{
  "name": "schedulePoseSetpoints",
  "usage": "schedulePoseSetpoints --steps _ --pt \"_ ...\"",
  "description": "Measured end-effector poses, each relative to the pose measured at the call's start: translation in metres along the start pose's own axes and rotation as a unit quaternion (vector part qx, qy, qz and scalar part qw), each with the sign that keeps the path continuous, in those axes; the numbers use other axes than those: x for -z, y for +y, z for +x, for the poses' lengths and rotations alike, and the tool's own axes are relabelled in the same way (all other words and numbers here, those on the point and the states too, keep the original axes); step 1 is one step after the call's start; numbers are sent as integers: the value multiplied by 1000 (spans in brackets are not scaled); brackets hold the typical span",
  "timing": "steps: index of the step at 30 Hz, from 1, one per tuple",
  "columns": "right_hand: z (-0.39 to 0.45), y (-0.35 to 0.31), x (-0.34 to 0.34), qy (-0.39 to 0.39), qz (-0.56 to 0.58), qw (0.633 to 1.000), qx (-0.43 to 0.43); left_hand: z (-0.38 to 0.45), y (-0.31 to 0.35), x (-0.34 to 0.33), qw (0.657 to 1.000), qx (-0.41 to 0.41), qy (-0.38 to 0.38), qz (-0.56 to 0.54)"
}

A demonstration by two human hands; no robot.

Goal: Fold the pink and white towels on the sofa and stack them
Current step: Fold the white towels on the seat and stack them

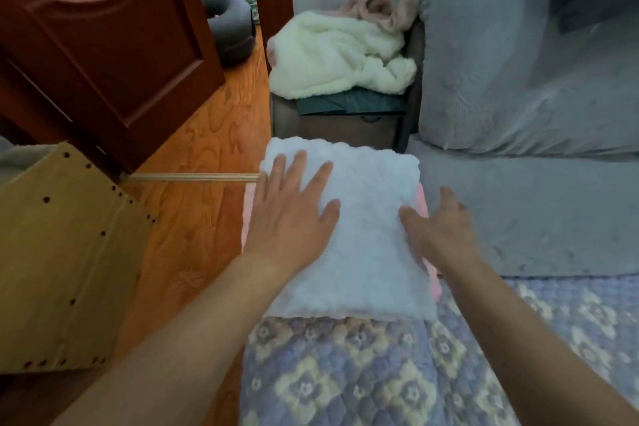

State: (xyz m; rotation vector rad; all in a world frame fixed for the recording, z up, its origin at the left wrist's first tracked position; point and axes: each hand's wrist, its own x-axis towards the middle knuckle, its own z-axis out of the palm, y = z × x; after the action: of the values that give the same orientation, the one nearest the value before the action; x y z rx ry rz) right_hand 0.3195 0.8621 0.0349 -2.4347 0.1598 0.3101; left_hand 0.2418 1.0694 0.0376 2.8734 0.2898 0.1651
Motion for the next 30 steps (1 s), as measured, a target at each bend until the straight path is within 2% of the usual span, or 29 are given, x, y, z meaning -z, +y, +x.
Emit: schedulePoseSetpoints --steps 1,2,4,6,8,10,17,21,25,27,30 --pt "-11 -17 -1 83 -49 990 105 4 3 -17 998 25 -42 30" --pt "-21 -35 -8 124 -78 969 198 7 5 -33 996 40 -58 59" --pt "-24 -55 -40 99 -163 940 285 12 5 -57 992 62 -62 93" --pt "-3 -38 -71 29 -246 935 255 17 1 -67 992 96 -57 54" --pt "26 -6 -84 11 -240 938 251 20 -6 -73 992 119 -36 7" --pt "45 15 -90 16 -200 941 272 23 -10 -80 994 112 -14 2" --pt "67 22 -120 61 -123 935 326 32 -26 -109 990 133 48 -19" --pt "58 18 -105 7 -154 945 287 25 -20 -96 988 150 -26 -31" --pt "37 3 -90 -57 -235 955 174 5 -27 -77 952 261 -123 -104" --pt "33 2 -88 -70 -217 964 136 4 -25 -71 949 263 -128 -115" --pt "40 11 -98 -36 -179 971 154 9 -25 -79 955 253 -90 -123"
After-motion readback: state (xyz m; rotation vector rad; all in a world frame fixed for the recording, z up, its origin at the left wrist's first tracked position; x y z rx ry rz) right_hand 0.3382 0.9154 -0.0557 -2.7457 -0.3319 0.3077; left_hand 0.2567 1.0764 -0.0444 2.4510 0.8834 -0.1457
